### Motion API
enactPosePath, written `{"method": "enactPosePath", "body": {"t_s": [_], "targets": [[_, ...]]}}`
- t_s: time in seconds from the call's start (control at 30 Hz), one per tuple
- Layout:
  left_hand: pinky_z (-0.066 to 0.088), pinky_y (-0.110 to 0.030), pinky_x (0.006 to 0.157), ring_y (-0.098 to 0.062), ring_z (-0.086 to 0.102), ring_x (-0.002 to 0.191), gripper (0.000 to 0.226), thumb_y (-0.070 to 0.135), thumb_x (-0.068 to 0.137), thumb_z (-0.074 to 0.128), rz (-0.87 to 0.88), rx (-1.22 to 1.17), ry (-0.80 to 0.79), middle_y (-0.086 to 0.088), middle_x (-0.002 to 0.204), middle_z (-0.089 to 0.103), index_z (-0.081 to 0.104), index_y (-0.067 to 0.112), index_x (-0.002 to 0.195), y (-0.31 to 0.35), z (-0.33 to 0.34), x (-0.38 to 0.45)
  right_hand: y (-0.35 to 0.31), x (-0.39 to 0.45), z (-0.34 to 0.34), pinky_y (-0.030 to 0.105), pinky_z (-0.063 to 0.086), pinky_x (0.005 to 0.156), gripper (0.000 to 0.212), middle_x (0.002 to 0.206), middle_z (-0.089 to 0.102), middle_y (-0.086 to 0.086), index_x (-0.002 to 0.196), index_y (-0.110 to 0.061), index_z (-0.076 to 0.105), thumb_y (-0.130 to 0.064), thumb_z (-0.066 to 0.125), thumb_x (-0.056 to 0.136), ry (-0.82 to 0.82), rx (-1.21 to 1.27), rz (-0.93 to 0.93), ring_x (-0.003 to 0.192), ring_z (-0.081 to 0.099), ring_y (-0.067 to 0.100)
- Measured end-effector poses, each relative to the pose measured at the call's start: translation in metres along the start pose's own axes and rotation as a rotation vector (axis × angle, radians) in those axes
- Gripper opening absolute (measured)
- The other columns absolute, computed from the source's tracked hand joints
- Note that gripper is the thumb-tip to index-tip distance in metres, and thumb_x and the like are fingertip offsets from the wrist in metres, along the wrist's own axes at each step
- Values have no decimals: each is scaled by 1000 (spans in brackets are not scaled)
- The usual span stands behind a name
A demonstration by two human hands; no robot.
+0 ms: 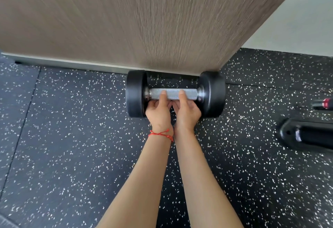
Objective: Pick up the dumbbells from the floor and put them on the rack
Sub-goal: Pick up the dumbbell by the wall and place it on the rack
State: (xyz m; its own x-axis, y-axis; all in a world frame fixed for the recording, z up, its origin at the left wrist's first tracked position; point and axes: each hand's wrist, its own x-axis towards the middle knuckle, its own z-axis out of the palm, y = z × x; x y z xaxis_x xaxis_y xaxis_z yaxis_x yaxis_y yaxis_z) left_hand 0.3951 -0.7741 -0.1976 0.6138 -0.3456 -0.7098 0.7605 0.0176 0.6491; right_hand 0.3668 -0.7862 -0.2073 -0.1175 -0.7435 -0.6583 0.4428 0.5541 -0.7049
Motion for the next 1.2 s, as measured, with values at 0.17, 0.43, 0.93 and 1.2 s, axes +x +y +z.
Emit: {"method": "enactPosePath", "body": {"t_s": [0.17,0.43,0.93,1.2], "targets": [[57,-21,69,-21,63,81,11,9,91,53,-6,-19,-39,-17,94,61,52,0,98,-1,-2,0,1,2,-1,24,56,70,10,90,66,20,87,3,64,-7,62,85,-7,5,-4,86,63,28],[52,-31,88,-28,60,99,19,8,93,50,-62,-15,-87,-23,110,58,50,-1,109,0,-14,-9,3,-4,-11,29,57,78,10,86,67,16,74,-5,66,-7,63,84,-14,40,48,88,65,27],[53,-29,88,-23,63,93,30,9,91,52,-143,-18,-71,-19,108,58,50,-6,117,14,-66,-110,-27,-110,-65,24,55,72,10,82,72,8,79,-9,69,-8,61,85,38,-17,107,82,69,18],[55,-25,82,-21,62,93,26,7,92,49,-133,-87,-38,-22,112,57,51,-4,115,88,-70,-213,-88,-215,-55,31,53,86,8,97,68,14,87,-10,67,-8,59,85,-10,-58,144,97,66,26]]}}
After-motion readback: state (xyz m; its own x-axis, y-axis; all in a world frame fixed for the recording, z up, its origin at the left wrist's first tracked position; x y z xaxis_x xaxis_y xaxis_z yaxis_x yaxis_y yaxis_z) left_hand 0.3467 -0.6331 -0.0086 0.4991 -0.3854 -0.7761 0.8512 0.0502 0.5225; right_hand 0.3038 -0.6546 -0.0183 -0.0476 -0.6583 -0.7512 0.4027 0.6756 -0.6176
